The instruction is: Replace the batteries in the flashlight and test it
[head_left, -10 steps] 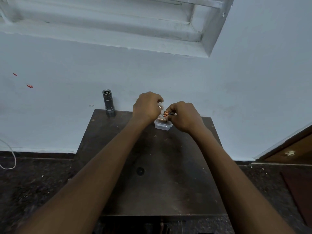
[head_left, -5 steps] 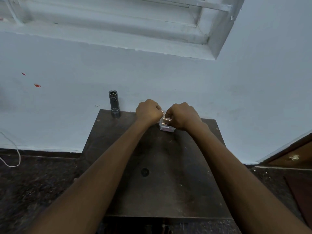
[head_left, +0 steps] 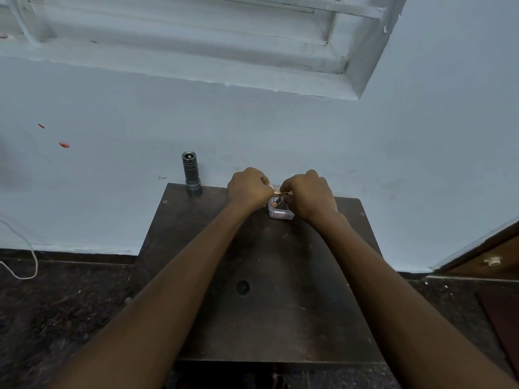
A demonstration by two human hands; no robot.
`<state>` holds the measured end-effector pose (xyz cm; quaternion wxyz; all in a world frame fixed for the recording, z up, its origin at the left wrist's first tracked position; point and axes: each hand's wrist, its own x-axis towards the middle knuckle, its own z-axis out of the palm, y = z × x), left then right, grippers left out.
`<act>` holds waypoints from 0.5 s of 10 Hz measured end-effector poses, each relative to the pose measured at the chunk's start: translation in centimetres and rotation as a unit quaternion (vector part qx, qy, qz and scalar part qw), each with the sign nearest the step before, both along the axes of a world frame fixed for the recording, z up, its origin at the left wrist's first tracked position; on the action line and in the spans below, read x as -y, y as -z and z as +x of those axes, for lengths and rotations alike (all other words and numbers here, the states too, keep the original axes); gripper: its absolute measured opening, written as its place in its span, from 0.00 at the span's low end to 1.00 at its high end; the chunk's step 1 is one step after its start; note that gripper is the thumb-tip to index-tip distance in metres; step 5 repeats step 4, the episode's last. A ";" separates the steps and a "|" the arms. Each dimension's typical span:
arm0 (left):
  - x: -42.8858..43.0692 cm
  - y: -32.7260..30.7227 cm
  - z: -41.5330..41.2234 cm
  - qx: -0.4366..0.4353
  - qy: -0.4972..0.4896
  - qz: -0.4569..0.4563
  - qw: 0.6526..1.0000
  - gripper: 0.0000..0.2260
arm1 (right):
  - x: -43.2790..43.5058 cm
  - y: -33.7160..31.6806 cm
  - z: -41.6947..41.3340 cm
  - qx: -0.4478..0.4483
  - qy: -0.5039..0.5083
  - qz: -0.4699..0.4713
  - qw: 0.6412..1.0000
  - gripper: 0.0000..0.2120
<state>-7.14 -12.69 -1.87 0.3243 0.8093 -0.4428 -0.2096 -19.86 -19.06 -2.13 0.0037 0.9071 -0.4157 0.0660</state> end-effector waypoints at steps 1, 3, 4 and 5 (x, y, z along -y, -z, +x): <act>-0.3 -0.3 0.2 0.043 0.001 0.011 0.999 0.04 | -0.3 -0.6 -0.5 0.025 0.009 0.001 1.000 0.12; -3.5 -2.7 0.1 0.095 -0.006 0.032 0.995 0.11 | -3.0 -4.3 -2.2 0.077 0.049 0.046 0.995 0.13; -6.0 -4.9 -1.0 0.133 0.010 0.031 0.991 0.14 | -5.3 -6.3 -3.3 0.091 0.061 0.057 0.992 0.13; -6.0 -4.9 -1.0 0.133 0.010 0.031 0.991 0.14 | -5.3 -6.3 -3.3 0.091 0.061 0.057 0.992 0.13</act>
